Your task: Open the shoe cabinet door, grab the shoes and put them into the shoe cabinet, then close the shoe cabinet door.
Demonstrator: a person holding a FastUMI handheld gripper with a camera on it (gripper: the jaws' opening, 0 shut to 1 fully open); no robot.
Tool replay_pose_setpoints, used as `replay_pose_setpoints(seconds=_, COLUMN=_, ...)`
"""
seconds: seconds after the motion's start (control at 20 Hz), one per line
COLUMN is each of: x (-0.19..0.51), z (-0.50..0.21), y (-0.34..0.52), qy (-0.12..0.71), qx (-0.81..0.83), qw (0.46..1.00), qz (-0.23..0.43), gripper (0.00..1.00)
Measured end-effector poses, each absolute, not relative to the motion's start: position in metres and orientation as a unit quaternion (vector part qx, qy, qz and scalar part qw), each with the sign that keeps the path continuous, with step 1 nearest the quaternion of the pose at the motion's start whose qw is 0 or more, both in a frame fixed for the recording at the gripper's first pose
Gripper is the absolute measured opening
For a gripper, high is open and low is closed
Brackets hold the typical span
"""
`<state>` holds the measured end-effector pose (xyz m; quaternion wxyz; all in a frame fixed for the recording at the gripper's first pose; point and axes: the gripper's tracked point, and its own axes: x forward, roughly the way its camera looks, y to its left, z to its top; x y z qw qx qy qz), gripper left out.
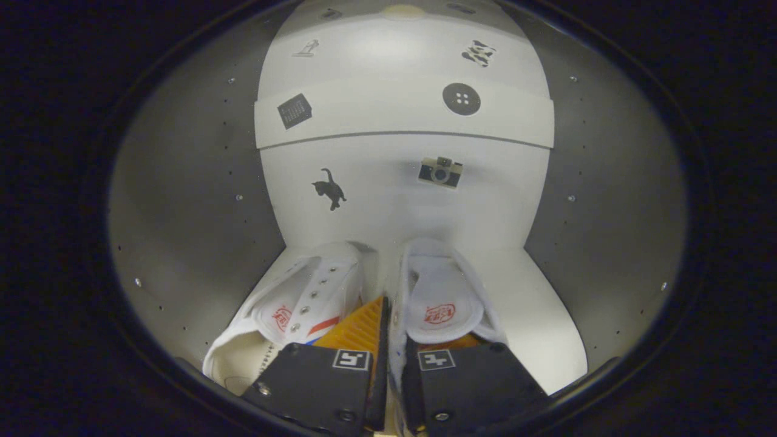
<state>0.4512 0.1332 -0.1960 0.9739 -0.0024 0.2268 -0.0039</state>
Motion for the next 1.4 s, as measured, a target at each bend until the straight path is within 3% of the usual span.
replay_pose_setpoints(seconds=0.3, x=0.415, z=-0.176, y=0.137, qy=0.199, qx=-0.003, qw=0.980, qz=0.004, gripper=0.57)
replay_pose_setpoints(seconds=0.4, x=0.398, z=-0.169, y=0.136, qy=0.188, qx=0.003, qw=0.982, qz=-0.001, gripper=0.65)
replay_pose_setpoints(seconds=0.6, x=0.356, z=-0.156, y=0.140, qy=0.165, qx=0.005, qw=0.986, qz=-0.002, gripper=0.95)
replay_pose_setpoints(seconds=0.95, x=0.245, z=-0.121, y=0.158, qy=0.115, qx=-0.004, qw=0.993, qz=0.009, gripper=0.96)
replay_pose_setpoints(seconds=1.4, x=0.044, z=-0.092, y=0.161, qy=0.061, qx=0.026, qw=0.998, qz=0.019, gripper=0.98)
